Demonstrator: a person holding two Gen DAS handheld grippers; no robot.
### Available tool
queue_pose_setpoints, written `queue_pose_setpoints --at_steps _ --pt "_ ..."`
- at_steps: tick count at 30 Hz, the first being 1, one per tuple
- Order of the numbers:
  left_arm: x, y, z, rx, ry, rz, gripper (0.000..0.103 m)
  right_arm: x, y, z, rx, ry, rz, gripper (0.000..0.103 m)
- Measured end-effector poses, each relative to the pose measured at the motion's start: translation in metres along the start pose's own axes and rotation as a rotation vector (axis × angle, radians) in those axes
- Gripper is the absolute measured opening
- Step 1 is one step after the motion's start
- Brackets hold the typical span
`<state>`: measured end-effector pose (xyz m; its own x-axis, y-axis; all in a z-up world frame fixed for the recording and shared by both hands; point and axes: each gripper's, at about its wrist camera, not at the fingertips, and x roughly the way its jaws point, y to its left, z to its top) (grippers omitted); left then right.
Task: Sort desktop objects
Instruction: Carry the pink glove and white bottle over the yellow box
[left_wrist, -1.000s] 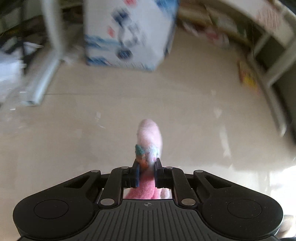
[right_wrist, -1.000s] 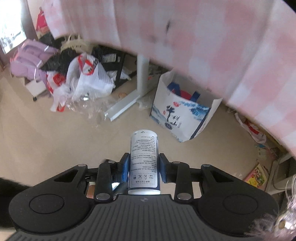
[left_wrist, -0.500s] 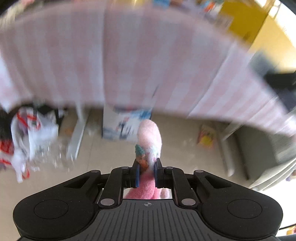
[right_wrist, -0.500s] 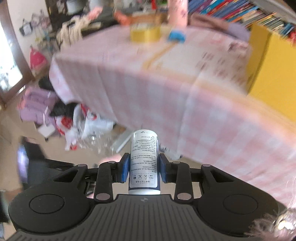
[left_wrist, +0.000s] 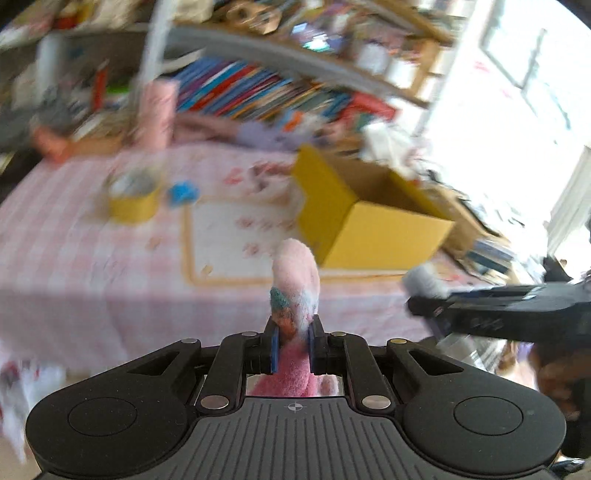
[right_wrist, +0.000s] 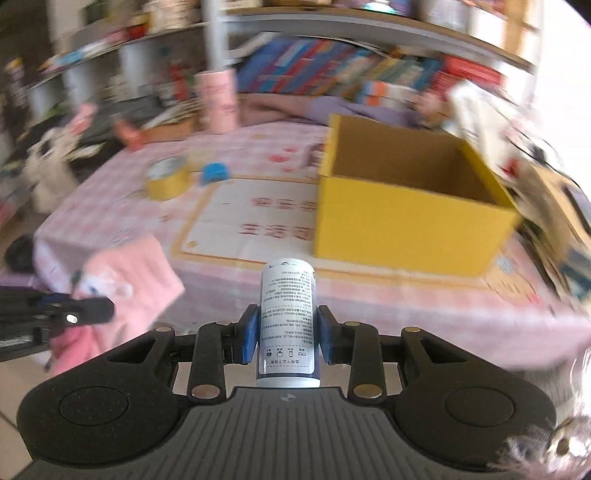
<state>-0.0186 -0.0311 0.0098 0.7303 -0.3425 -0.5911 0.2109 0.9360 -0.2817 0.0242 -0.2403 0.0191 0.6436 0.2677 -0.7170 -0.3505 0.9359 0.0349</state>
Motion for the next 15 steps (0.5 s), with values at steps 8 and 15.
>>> queue_pose_setpoints --at_steps 8,15 --pt "-0.001 -0.004 0.042 0.065 -0.03 -0.142 0.014 -0.017 0.008 -0.015 0.188 -0.03 -0.082 0.03" --pt "-0.006 -0.006 0.037 0.06 -0.024 -0.174 0.014 -0.029 0.014 -0.022 0.247 -0.053 -0.154 0.03"
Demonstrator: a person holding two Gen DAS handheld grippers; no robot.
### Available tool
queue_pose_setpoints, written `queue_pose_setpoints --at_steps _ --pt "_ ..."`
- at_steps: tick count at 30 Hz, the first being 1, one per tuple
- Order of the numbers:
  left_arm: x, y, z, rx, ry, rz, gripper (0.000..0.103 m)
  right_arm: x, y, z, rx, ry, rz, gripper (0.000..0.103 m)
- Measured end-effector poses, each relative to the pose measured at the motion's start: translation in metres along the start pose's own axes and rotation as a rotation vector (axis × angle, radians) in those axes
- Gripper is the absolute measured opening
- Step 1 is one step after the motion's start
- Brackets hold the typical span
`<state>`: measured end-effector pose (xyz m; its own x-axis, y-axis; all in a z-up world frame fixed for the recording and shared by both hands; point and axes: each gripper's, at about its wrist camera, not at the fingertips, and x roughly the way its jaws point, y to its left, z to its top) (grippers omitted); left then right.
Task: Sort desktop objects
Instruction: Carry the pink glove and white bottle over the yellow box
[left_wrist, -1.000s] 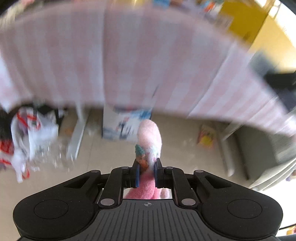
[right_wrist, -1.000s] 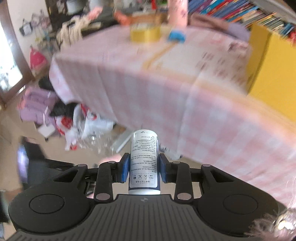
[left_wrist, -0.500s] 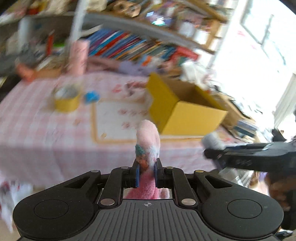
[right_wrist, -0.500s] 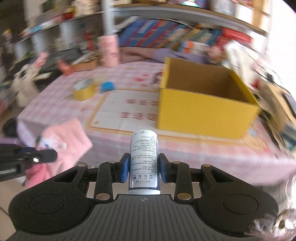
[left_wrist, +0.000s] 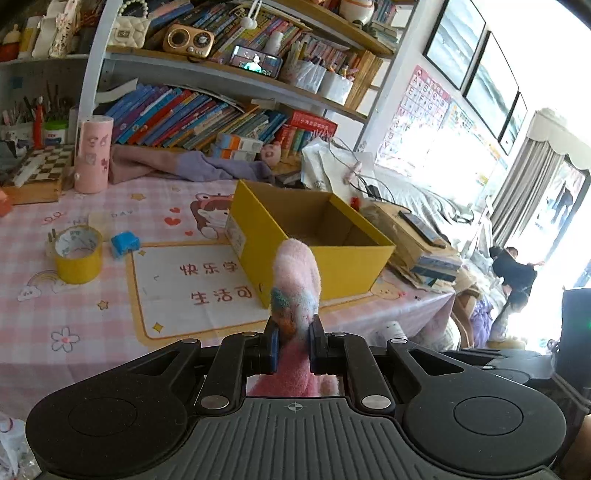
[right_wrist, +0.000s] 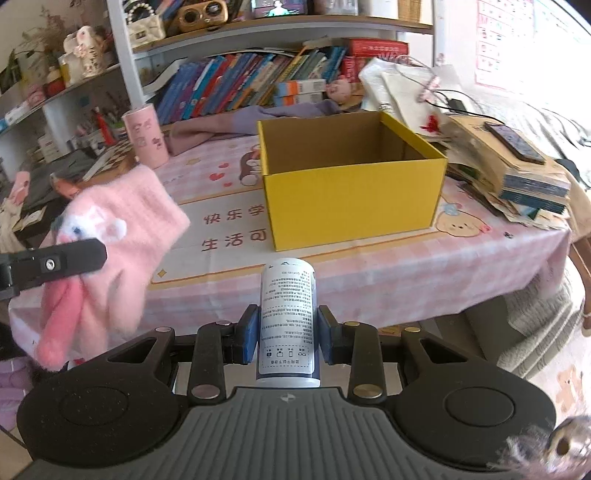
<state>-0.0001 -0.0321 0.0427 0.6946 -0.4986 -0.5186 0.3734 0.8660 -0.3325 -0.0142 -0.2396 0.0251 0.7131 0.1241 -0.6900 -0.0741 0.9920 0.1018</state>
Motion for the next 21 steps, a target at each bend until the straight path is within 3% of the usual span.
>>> queue_pose_setpoints --at_steps 9,21 --pt "0.0 -0.004 -0.013 0.014 0.058 -0.07 0.014 -0.012 -0.002 -0.015 0.032 0.013 -0.037 0.03" --pt "-0.005 -0.008 -0.015 0.025 0.06 -0.094 0.014 -0.018 -0.002 -0.022 0.045 0.013 -0.051 0.03"
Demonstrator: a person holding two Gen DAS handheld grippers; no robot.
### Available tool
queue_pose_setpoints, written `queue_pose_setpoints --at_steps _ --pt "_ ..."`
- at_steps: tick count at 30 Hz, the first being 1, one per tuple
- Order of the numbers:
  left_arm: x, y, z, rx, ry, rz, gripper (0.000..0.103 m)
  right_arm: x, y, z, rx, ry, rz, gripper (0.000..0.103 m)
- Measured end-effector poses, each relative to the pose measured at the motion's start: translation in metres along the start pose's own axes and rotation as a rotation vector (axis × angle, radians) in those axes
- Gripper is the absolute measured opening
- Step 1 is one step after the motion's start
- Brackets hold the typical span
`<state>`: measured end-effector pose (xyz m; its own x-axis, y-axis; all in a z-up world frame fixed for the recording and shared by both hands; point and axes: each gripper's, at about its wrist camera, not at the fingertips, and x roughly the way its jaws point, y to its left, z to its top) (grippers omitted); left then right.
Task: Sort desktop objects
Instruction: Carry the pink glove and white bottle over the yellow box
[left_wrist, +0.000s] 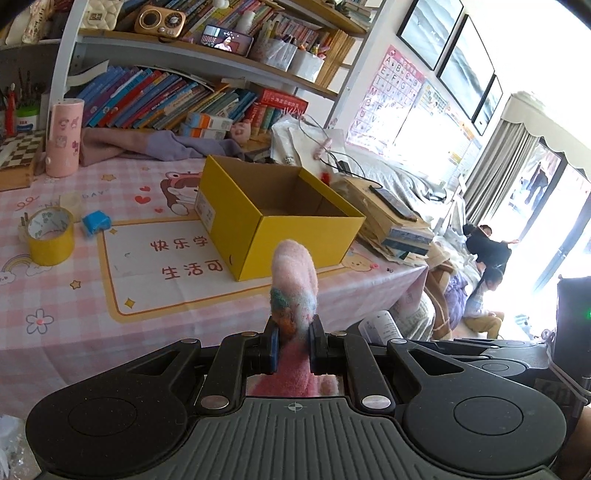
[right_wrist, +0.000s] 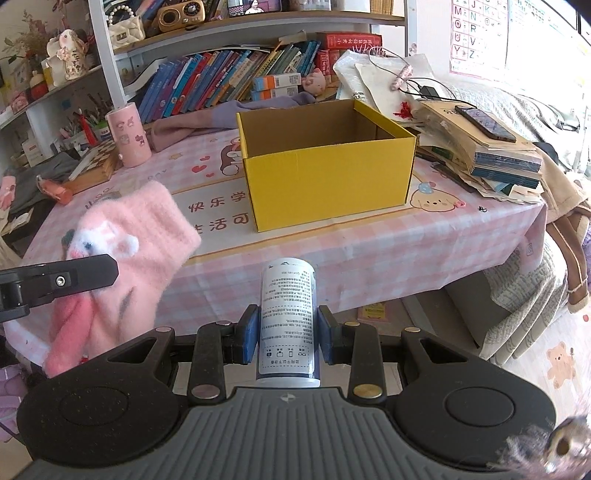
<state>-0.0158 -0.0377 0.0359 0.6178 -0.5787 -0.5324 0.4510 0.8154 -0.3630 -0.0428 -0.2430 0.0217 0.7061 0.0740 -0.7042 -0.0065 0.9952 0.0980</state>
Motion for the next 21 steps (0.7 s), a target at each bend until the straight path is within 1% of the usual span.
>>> queue_pose_setpoints --at_steps 6,9,16,21 --pt "0.0 -0.005 0.0 0.019 0.005 -0.008 0.014 -0.002 -0.001 0.0 0.003 -0.003 -0.001 0.03" --pt "0.003 -0.008 0.0 0.029 0.012 -0.028 0.014 -0.003 -0.001 -0.001 -0.003 0.0 -0.006 0.03" --pt "0.019 -0.014 0.007 0.057 0.018 -0.062 0.014 -0.002 -0.009 0.0 0.016 0.001 -0.035 0.03" --pt "0.034 -0.019 0.016 0.093 0.019 -0.06 0.014 0.009 -0.018 0.01 0.033 -0.001 -0.038 0.03"
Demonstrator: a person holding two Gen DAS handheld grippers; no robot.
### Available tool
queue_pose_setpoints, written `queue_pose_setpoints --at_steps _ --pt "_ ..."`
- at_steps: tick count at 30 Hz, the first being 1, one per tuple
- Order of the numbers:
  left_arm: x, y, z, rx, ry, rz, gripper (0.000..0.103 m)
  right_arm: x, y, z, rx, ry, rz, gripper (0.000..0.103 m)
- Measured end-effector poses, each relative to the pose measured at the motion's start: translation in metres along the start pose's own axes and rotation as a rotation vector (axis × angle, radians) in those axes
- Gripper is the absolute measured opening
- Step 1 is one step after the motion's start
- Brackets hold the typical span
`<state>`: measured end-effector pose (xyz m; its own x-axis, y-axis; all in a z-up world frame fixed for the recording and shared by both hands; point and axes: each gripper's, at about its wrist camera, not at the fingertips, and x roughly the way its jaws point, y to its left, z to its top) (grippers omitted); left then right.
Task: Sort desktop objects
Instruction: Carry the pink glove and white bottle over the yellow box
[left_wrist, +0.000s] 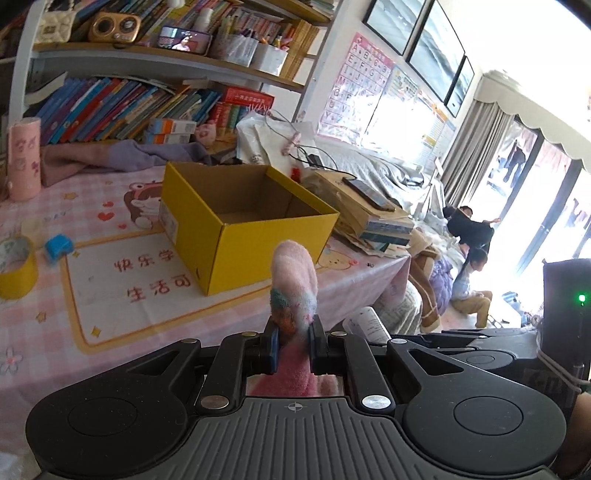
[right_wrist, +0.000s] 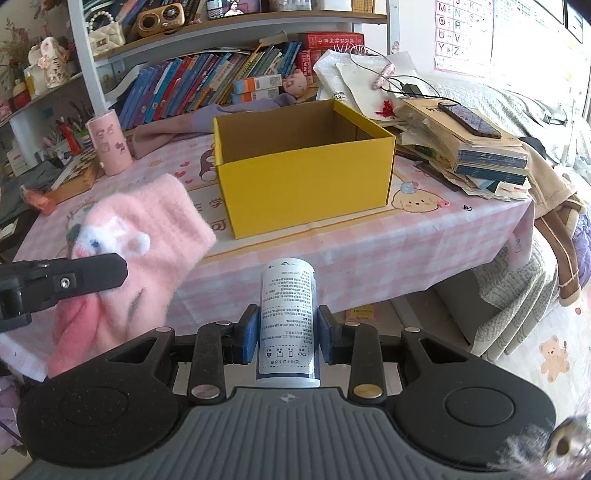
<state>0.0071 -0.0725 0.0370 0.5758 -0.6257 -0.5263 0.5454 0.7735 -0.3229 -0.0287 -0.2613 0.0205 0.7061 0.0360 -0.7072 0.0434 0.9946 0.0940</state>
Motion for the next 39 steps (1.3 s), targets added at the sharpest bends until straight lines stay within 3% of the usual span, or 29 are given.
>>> queue_pose_setpoints --at_steps 12,20,25,29,33,39 --pt "0.057 0.001 0.046 -0.036 -0.003 -0.037 0.014 0.044 -0.026 0.047 -0.006 0.006 0.015 0.03" --pt "0.09 -0.011 0.093 -0.05 -0.086 -0.015 0.014 0.056 -0.045 0.109 -0.087 -0.098 0.073 0.03" --pt "0.115 -0.008 0.121 -0.116 -0.129 0.013 0.014 0.075 -0.065 0.15 -0.144 -0.145 0.115 0.03" --pt "0.139 -0.007 0.144 -0.079 -0.166 0.099 0.014 0.102 -0.079 0.186 -0.187 -0.15 0.168 0.03" --pt "0.169 0.003 0.159 -0.088 -0.153 0.169 0.015 0.141 -0.084 0.215 -0.244 -0.12 0.203 0.03" --pt "0.229 0.027 0.171 -0.085 -0.017 0.284 0.016 0.209 -0.074 0.237 -0.396 -0.009 0.221 0.03"
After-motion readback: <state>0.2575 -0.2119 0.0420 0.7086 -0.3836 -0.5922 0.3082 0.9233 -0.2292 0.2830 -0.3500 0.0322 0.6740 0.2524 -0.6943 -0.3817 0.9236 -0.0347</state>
